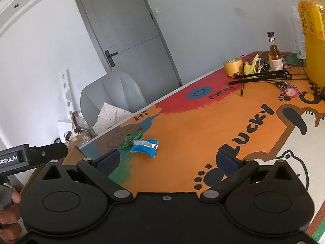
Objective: Organize snacks
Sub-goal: 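Move both tools back toward the green and blue packets, then grasp the green packet with left tool while right grasps the blue packet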
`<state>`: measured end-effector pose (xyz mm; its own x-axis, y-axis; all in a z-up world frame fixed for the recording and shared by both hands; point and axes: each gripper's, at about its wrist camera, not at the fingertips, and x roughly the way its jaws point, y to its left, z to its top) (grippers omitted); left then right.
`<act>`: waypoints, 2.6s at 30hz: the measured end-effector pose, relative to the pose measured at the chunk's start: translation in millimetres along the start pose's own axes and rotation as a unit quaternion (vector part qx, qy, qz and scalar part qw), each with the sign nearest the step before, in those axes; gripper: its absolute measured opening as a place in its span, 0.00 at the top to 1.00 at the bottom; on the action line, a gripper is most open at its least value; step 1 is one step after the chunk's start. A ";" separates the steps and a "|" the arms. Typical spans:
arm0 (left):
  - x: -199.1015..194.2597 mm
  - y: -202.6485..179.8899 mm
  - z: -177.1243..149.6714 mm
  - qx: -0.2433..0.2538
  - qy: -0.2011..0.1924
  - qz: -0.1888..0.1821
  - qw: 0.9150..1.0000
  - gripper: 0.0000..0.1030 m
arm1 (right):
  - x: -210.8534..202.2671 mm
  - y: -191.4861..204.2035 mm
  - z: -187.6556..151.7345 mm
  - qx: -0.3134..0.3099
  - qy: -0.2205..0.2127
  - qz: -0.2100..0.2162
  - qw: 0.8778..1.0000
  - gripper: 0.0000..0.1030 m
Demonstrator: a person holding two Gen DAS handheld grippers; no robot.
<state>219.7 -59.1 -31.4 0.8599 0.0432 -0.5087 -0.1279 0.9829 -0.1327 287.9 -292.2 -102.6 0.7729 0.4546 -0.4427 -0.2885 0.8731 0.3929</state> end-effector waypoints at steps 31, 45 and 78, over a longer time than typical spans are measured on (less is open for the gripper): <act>103.8 8.6 32.5 0.016 0.047 0.014 0.999 0.52 | 120.0 24.3 17.4 -0.001 0.075 0.059 0.995 0.26; 114.3 15.9 36.3 0.014 0.056 0.034 0.998 0.56 | 165.1 44.3 6.9 -0.027 0.124 0.049 0.991 0.59; 167.7 6.9 55.0 0.035 0.101 0.075 0.991 0.48 | 179.8 50.2 7.5 -0.061 0.119 0.057 0.989 0.63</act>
<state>390.2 -35.3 -70.8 0.7163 0.1591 -0.6794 -0.2060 0.9785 0.0119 416.6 -167.9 -156.4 0.5810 0.5671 -0.5838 -0.4438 0.8220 0.3569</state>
